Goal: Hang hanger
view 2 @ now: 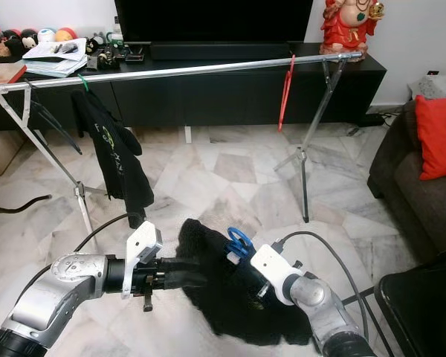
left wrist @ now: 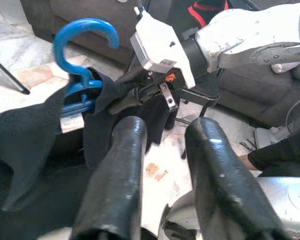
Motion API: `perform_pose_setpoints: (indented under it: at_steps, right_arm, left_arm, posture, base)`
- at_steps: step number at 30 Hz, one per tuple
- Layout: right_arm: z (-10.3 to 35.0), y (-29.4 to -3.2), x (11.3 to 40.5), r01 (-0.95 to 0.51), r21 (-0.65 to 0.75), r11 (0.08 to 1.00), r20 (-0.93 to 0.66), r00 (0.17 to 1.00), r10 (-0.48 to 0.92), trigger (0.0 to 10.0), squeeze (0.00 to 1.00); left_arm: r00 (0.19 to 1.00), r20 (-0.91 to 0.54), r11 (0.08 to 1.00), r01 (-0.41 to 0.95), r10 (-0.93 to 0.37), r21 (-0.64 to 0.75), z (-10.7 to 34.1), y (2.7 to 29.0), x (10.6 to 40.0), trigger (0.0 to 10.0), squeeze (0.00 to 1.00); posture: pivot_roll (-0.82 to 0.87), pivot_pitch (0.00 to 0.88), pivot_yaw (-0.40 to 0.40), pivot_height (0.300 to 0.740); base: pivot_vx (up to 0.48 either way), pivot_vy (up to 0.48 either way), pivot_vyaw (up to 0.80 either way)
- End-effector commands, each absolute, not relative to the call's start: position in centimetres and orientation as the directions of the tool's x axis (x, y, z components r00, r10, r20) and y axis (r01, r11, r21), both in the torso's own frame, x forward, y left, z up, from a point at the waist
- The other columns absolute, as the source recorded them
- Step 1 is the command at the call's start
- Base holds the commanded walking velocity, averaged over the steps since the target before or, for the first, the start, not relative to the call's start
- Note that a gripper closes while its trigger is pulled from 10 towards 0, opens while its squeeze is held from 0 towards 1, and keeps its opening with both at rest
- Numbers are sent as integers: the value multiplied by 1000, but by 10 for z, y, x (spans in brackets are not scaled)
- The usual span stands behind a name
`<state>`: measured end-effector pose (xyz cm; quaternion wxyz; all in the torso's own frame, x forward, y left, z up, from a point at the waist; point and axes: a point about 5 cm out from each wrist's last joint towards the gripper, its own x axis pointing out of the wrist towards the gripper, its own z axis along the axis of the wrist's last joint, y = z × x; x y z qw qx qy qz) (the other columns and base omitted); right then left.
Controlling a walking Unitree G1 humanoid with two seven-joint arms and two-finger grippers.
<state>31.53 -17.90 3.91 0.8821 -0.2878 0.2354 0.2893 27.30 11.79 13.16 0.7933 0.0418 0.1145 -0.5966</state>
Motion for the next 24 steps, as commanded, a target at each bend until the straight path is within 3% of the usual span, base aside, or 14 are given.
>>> perform_pose_setpoints:
  at_steps: [1, 10, 21, 24]
  right_arm:
    - [51, -175, 323, -634, -386, 670, -510, 752, 418, 0, 0]
    - [56, -170, 315, -740, -393, 546, -477, 671, 567, 0, 0]
    - [62, -189, 300, -870, -294, 395, -510, 493, 705, 0, 0]
    - [65, -190, 293, -913, -237, 333, -497, 408, 766, 0, 0]
  left_arm:
    - [280, -244, 299, 953, -929, -47, 134, 121, 273, 10000, 1000]
    - [304, -285, 325, 945, -909, -26, 130, 129, 275, 10000, 1000]
    - [298, -393, 305, 951, -870, 45, 118, 146, 282, 10000, 1000]
    - [297, -407, 297, 953, -864, 65, 121, 151, 287, 10000, 1000]
  posture:
    - [-23, 101, -8, 740]
    - [-21, 105, -10, 740]
    - [-33, 109, -14, 740]
    - [-33, 109, -14, 740]
  base:
    - [0, 0, 0]
    - [0, 0, 0]
    - [0, 0, 0]
    - [0, 0, 0]
